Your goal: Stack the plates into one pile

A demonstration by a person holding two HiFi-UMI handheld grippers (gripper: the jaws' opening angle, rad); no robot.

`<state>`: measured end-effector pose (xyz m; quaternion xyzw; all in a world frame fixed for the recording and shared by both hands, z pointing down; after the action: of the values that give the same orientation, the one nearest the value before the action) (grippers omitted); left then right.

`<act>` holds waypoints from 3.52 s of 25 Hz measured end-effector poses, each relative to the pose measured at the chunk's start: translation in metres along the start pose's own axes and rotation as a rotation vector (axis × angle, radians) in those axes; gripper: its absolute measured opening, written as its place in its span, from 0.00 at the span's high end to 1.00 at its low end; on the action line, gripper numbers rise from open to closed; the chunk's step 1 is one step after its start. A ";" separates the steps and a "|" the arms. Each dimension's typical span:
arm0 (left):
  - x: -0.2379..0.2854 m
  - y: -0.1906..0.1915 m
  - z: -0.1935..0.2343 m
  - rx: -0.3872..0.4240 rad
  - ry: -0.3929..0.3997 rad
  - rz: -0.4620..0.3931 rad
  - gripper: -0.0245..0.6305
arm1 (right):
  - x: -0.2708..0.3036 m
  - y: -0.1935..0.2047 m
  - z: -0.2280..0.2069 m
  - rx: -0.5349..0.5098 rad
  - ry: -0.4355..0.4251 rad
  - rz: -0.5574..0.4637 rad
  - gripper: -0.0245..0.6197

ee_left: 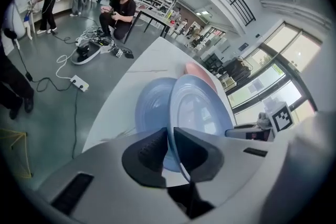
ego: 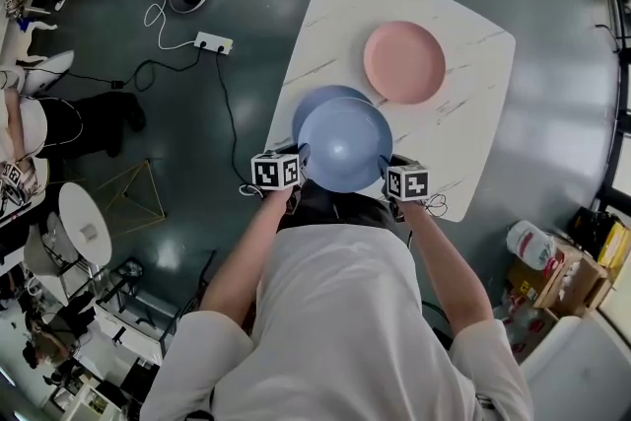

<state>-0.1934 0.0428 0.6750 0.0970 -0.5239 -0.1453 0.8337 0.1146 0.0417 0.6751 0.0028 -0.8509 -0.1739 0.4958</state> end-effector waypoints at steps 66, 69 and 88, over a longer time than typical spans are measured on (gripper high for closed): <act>-0.012 -0.095 0.034 0.200 0.084 -0.042 0.93 | -0.038 -0.027 -0.007 0.305 0.092 -0.330 0.89; -0.010 -0.100 0.033 0.195 0.117 -0.040 0.94 | -0.042 -0.024 -0.008 0.321 0.097 -0.344 0.90; 0.018 -0.124 -0.033 0.292 0.321 0.037 0.94 | -0.061 -0.006 -0.024 0.323 0.044 -0.440 0.92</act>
<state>-0.1740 -0.0792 0.6372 0.2291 -0.4014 -0.0353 0.8861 0.1646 0.0395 0.6325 0.2703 -0.8356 -0.1392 0.4576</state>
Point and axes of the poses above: the fingertips, and each gripper's own axes: x forward along the fingers, z to its left, y out of its underside, the point moved 10 cm from there along -x, backward along the fingers, and after that the axes turned 6 degrees about -y, right-handed, at the moved point
